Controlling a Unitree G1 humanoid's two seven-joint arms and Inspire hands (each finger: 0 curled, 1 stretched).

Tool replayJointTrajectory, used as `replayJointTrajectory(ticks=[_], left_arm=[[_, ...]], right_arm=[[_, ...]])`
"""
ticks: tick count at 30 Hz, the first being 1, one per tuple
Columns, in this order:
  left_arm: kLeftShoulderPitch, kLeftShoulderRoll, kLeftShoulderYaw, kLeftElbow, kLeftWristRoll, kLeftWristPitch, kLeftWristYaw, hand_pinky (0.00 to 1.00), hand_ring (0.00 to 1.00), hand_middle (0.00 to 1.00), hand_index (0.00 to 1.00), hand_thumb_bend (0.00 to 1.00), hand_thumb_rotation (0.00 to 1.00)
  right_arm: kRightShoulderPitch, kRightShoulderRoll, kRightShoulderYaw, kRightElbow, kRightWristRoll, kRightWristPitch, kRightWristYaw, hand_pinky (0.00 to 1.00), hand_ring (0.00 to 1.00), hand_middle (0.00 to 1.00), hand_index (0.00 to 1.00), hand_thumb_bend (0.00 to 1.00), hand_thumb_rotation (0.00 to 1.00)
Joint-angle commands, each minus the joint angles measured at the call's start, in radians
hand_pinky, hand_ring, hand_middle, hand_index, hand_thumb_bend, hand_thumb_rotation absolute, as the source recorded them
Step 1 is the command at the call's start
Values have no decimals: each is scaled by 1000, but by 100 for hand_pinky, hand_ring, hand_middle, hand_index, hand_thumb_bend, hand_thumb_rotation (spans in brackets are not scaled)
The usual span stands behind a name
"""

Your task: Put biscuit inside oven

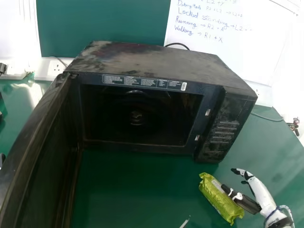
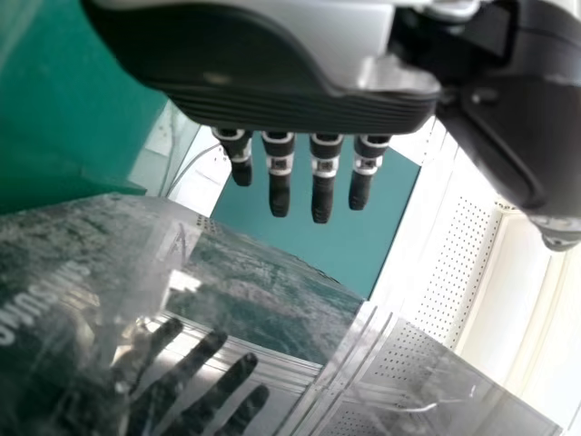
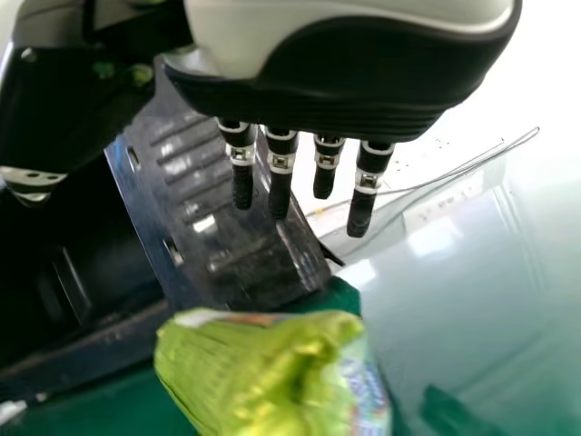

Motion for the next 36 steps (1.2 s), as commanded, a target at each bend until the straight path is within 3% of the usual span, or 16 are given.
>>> replayJointTrajectory(ticks=[1,14,20,23,25,27,30,36], left_arm=[[16,-3,-4,-15,1,-8,5,91,94,94,97,94,70],[33,-11,-21,-38,11,-7,25,91,93,93,97,95,70],[43,-19,-28,-46,14,-13,25,91,93,93,97,94,70],[47,-21,-28,-48,12,-15,22,90,93,93,97,94,70],[49,-21,-28,-49,13,-15,22,89,93,93,97,94,70],[52,-21,-31,-53,10,-10,22,90,93,93,97,94,69],[55,-26,-35,-56,13,-12,24,90,93,93,97,94,69],[57,-39,-40,-54,1,-13,12,90,92,93,97,93,68]], right_arm=[[12,-25,6,7,-4,-15,12,82,89,92,93,100,56],[11,-107,-14,33,32,-24,95,79,86,90,91,100,51],[-4,-163,0,63,-11,-35,105,80,87,91,91,100,54],[-4,-181,11,43,-90,-22,73,71,82,90,90,100,57],[-1,-179,11,-2,-127,23,78,58,70,91,89,100,56],[1,-184,15,-41,-162,68,90,52,68,91,90,100,56],[-1,-191,17,-71,-194,99,97,68,83,90,89,100,58],[-4,-181,9,-94,-193,129,101,71,87,91,88,100,53]])
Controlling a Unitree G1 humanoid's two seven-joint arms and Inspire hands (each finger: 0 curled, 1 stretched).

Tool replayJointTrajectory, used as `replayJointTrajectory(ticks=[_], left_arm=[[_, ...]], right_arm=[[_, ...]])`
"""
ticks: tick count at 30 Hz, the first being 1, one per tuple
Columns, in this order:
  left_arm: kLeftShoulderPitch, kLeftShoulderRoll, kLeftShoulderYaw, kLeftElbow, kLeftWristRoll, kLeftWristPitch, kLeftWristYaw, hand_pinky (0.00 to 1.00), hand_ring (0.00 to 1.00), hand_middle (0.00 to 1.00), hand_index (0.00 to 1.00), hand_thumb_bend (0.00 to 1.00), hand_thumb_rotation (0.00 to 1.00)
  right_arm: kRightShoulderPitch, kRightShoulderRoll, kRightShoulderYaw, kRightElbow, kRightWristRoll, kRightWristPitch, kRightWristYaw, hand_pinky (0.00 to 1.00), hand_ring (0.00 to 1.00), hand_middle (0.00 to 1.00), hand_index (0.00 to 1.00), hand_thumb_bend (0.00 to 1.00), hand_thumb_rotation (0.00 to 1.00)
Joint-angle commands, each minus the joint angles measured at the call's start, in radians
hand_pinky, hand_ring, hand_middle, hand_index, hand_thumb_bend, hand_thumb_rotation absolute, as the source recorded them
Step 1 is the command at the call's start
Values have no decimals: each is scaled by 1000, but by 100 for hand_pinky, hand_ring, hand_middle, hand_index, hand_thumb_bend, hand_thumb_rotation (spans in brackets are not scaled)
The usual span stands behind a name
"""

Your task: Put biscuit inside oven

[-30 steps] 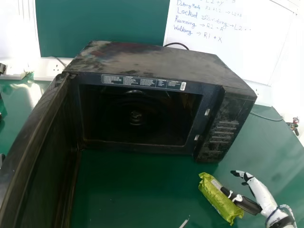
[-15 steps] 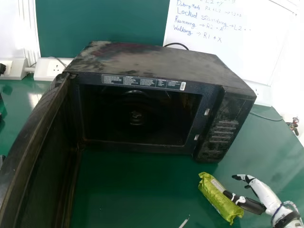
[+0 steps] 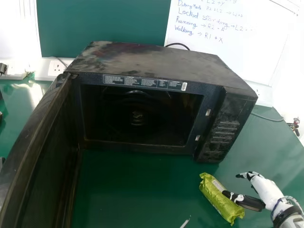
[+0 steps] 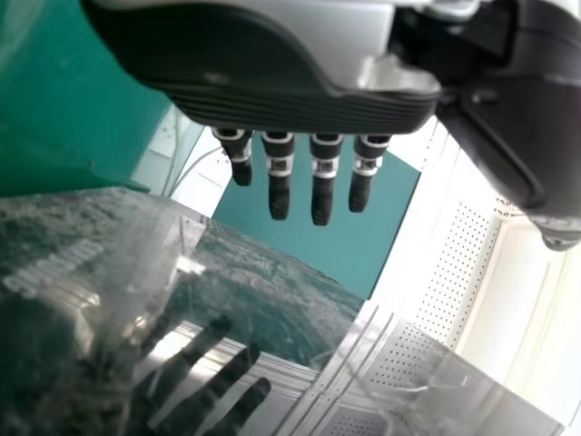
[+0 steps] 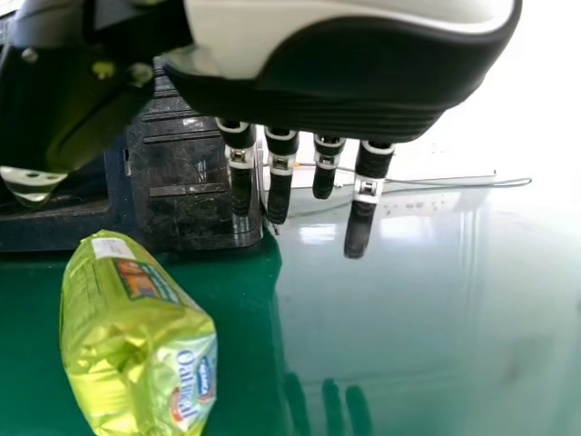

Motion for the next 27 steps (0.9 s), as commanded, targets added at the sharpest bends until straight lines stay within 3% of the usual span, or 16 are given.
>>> replayJointTrajectory(ticks=[1,5,10,20,27], left_arm=[[13,-6,-13,-10,-7,-10,-8,90,92,92,96,93,68],[9,-10,-13,0,-15,-16,-22,89,91,92,97,93,68],[9,-15,-15,8,-15,-22,-31,88,90,92,97,92,68],[14,-27,-24,8,-12,-34,-34,88,90,92,97,92,68],[15,-29,-29,3,-13,-29,-28,88,90,93,97,92,68]], right_arm=[[-4,-8,-2,-16,-6,5,-8,70,87,91,88,100,53],[4,7,-3,-40,-38,31,-27,71,86,91,88,100,54],[15,13,2,-64,-86,45,-55,65,83,89,88,100,57],[36,36,2,-101,-123,86,-79,82,90,92,91,100,56],[55,59,22,-112,-189,86,-141,79,87,90,91,100,59]])
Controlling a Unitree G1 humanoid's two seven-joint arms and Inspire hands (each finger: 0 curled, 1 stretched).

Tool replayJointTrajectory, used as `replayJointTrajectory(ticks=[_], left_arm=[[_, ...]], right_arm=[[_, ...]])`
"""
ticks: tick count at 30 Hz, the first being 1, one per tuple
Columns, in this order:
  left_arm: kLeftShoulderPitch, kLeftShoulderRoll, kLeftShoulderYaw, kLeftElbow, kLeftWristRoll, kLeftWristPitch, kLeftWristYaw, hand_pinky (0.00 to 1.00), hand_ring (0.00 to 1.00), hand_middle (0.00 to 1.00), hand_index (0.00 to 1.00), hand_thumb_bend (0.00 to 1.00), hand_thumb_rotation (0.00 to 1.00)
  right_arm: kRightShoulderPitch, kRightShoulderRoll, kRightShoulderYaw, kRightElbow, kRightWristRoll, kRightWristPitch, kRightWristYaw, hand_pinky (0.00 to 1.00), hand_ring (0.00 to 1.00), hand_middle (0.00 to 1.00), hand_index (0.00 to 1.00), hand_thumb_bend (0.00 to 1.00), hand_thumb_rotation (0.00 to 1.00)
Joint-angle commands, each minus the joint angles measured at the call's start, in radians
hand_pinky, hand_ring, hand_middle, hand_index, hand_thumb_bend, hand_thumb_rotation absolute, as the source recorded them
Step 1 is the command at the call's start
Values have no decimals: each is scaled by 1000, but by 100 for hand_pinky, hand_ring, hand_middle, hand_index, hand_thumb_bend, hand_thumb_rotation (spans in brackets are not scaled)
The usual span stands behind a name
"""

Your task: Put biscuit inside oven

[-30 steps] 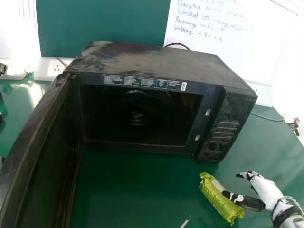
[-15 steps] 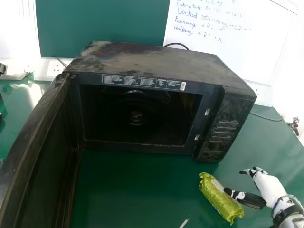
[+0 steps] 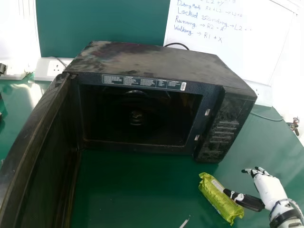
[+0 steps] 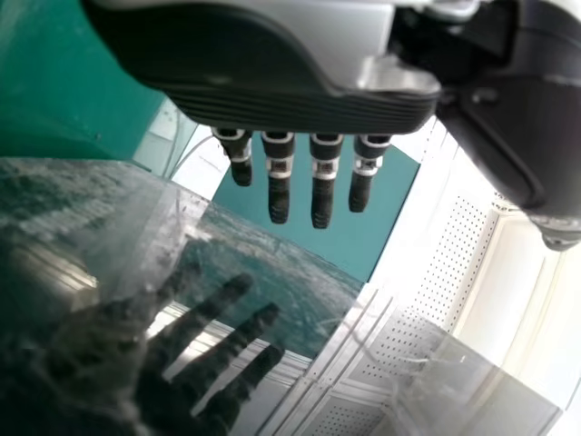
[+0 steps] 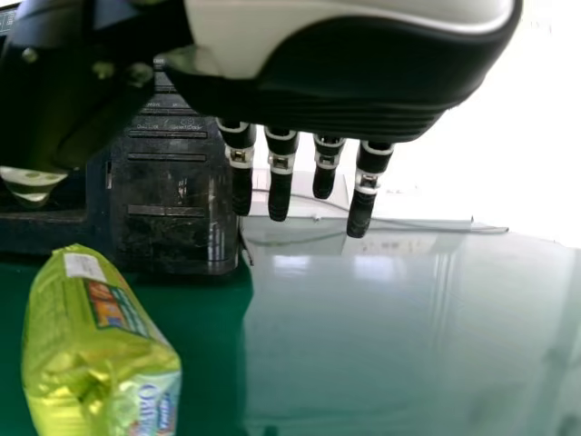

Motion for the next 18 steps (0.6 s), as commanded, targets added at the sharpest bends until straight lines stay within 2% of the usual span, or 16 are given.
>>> replayJointTrajectory(ticks=[1,5,9,18], left_arm=[[14,-7,-8,-6,-2,-5,3,88,90,93,97,92,68],[15,-6,-11,-6,0,-9,2,88,91,93,97,92,68],[16,-8,-13,-8,4,-11,7,88,91,93,97,92,69],[19,-20,-28,-12,19,-20,22,88,91,93,97,93,68]], right_arm=[[10,15,11,-14,-9,3,-12,77,86,90,91,100,61],[18,37,19,-47,-12,17,-5,76,85,90,91,100,64],[36,61,21,-61,-6,-4,-22,74,84,89,90,100,61],[62,105,37,-111,-20,17,-14,78,86,90,90,100,59]])
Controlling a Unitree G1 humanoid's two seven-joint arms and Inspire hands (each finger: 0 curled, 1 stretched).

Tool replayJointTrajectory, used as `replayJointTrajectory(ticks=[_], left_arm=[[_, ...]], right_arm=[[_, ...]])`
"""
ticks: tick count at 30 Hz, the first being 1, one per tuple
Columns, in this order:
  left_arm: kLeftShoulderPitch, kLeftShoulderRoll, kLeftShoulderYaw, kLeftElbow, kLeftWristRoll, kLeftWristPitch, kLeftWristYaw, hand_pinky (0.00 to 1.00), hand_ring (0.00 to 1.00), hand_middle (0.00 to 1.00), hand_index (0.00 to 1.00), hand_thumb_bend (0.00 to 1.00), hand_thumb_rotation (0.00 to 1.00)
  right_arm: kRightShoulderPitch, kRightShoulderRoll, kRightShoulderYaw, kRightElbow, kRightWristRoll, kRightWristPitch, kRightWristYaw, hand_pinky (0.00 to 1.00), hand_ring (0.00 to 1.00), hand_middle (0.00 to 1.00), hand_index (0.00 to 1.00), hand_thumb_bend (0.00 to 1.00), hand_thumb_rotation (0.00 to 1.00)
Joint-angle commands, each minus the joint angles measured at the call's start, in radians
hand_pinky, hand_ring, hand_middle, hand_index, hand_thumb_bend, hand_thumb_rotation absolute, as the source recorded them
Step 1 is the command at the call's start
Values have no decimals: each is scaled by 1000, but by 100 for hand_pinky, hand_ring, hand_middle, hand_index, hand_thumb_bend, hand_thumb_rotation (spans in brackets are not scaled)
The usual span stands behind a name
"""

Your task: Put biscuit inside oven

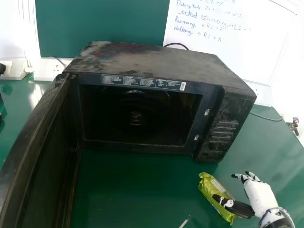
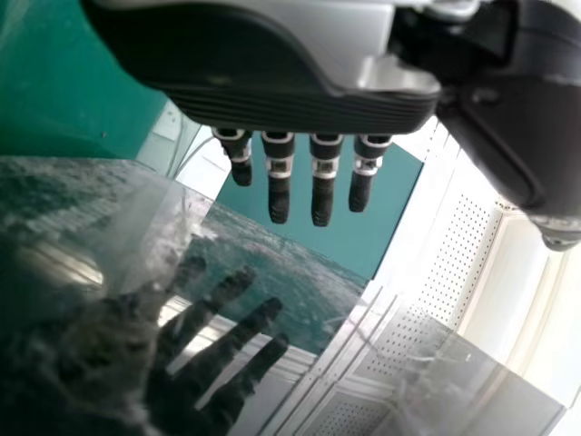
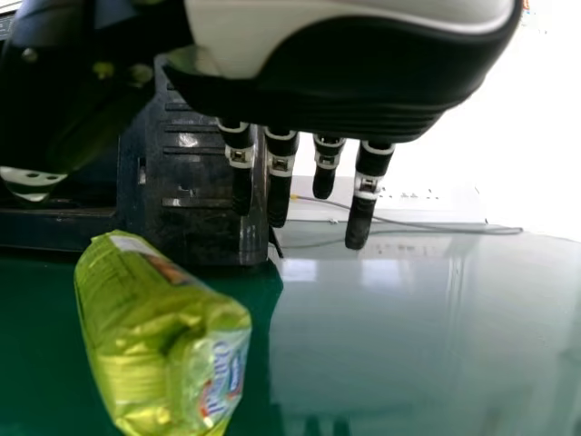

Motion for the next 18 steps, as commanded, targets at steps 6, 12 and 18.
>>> replayJointTrajectory(ticks=[6,12,18], left_arm=[[20,-22,-22,-15,10,-25,13,87,91,93,97,93,68],[22,-17,-27,-12,8,-32,25,86,90,92,96,94,68],[25,-15,-30,-15,-3,-29,22,86,90,92,96,93,67]], right_arm=[[23,23,28,-34,-17,9,12,79,87,90,92,100,62],[23,41,45,-14,-30,-12,-24,74,85,89,91,100,61],[22,54,56,13,-24,-32,-53,76,85,89,90,100,59]])
